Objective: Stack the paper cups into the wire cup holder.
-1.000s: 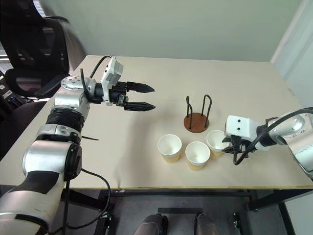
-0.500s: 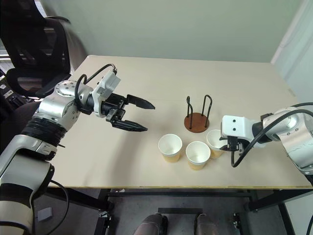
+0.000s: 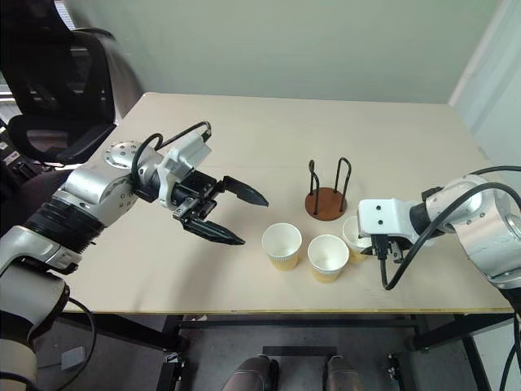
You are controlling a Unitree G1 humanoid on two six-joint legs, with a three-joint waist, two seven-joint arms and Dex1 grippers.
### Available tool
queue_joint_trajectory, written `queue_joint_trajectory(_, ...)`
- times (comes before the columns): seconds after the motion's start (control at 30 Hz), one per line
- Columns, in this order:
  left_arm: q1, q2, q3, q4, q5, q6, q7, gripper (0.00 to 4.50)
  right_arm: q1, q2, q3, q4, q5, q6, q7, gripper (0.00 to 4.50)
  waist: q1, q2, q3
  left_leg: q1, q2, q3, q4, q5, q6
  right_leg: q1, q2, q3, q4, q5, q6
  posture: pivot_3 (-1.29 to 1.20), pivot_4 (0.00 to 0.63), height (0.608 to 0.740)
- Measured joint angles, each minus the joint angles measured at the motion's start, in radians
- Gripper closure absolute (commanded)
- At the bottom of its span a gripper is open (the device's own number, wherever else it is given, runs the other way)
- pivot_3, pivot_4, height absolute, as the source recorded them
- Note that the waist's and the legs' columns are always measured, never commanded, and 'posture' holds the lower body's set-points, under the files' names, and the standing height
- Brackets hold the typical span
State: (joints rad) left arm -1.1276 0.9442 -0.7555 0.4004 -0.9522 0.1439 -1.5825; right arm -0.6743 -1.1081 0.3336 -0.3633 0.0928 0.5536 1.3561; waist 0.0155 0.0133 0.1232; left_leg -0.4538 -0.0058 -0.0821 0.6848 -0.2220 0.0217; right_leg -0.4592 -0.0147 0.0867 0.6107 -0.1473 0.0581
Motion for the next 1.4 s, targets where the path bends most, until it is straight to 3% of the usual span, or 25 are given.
queue_joint_trajectory(1.17,0.013,0.02,0.038,-0.02,0.0,0.007,-0.001,0.0,-0.005,0.045,0.042,0.067,-0.166,-0.157,0.087,3.06,-0.001,0.0,0.0,0.0,0.0,0.0,-0.002,0.0,-0.001,0.0,0.0,0.0,-0.001,-0.001,-0.001,0.0,0.15,0.74)
queue_joint_trajectory(1.27,0.013,0.019,0.038,-0.019,0.001,0.007,-0.001,0.0,-0.005,0.047,0.042,0.07,-0.167,-0.158,0.089,3.61,-0.001,0.0,0.0,0.0,0.0,0.0,-0.002,0.0,-0.001,0.0,0.0,0.0,-0.001,-0.001,-0.001,0.0,0.15,0.74)
queue_joint_trajectory(1.37,0.013,0.019,0.039,-0.019,0.002,0.007,-0.001,0.0,-0.004,0.049,0.042,0.075,-0.17,-0.16,0.09,4.47,-0.001,0.0,0.0,0.0,0.0,0.0,-0.002,0.0,-0.001,0.0,0.0,0.0,-0.001,-0.001,-0.002,0.0,0.15,0.74)
queue_joint_trajectory(1.4,0.013,0.019,0.039,-0.019,0.002,0.007,-0.001,0.0,-0.003,0.05,0.042,0.076,-0.173,-0.162,0.091,4.47,-0.001,0.0,0.0,0.0,0.0,0.0,-0.002,0.0,-0.001,0.0,0.0,0.0,-0.001,-0.001,-0.002,0.0,0.15,0.74)
